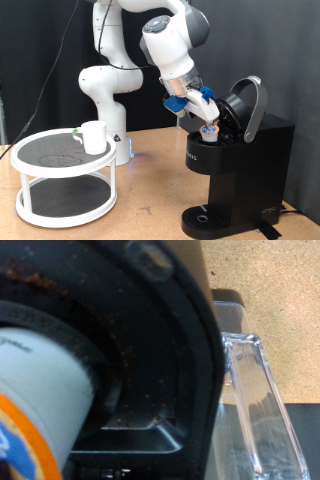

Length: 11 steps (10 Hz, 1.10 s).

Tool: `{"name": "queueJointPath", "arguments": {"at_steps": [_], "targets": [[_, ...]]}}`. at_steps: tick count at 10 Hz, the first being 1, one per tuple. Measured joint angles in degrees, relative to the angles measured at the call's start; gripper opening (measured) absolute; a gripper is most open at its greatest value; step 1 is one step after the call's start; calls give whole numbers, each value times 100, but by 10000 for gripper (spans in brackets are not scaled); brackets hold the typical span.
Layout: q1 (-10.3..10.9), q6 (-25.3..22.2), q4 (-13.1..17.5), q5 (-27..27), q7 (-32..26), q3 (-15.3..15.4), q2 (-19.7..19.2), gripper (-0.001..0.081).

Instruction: Make a cup of coffee with the keurig machine

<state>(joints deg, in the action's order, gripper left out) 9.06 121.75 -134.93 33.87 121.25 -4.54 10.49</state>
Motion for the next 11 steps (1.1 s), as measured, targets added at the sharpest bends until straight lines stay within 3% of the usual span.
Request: {"name": "queueJointPath", "arguments": {"at_steps": [5,6,8,11], "targets": [[6,-33,-225,-5,-2,60,42,734],[11,217,-277,134,-41,77,58,734],[85,1159,-547,990,-574,110,238,734],[36,1127,-664,1216,-709,53,583,734]]}}
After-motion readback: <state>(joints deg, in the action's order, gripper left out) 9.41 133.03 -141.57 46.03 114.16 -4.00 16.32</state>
